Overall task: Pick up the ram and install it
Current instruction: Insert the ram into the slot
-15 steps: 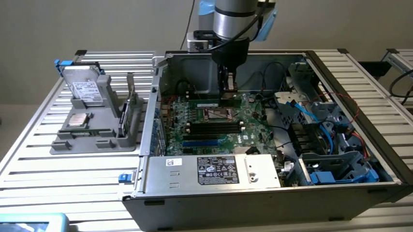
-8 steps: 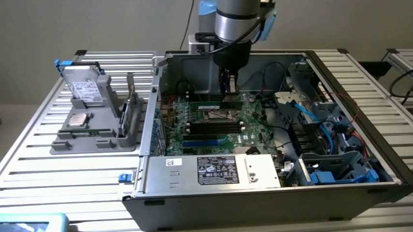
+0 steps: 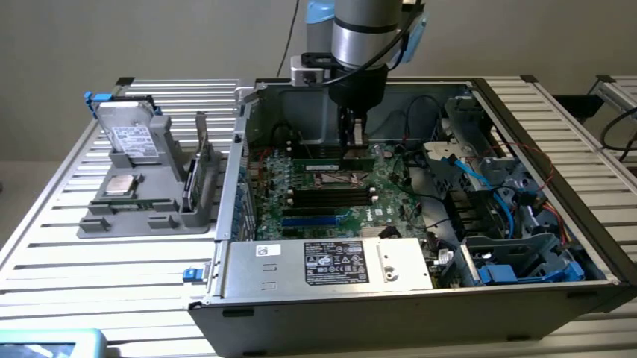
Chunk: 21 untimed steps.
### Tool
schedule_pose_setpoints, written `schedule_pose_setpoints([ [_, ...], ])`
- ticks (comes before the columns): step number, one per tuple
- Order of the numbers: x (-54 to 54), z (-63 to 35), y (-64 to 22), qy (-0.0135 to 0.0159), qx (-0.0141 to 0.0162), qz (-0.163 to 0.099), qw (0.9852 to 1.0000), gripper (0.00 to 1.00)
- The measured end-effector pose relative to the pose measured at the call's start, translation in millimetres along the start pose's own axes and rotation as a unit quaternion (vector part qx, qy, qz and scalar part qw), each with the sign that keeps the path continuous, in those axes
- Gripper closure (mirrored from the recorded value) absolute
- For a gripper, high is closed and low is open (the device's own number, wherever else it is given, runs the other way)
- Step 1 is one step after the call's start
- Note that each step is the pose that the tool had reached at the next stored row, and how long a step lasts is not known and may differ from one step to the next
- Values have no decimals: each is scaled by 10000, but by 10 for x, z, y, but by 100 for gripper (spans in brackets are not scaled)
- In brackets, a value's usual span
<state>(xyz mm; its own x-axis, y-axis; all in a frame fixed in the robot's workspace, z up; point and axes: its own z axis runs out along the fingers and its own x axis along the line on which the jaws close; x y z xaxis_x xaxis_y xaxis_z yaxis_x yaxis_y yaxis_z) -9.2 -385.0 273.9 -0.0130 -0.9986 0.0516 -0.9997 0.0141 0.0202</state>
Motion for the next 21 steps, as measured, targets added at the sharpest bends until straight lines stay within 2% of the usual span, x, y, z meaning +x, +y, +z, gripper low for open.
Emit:
schedule_pose_setpoints([
  [10, 27, 69, -2, 0, 0, 10, 10000, 86],
  [12, 31, 85, -2, 12, 1, 8, 10000, 86],
  [17, 30, 122, -3, 62, 7, -6, 10000, 86],
  [21, 29, 145, -4, 73, 12, -54, 10000, 86],
])
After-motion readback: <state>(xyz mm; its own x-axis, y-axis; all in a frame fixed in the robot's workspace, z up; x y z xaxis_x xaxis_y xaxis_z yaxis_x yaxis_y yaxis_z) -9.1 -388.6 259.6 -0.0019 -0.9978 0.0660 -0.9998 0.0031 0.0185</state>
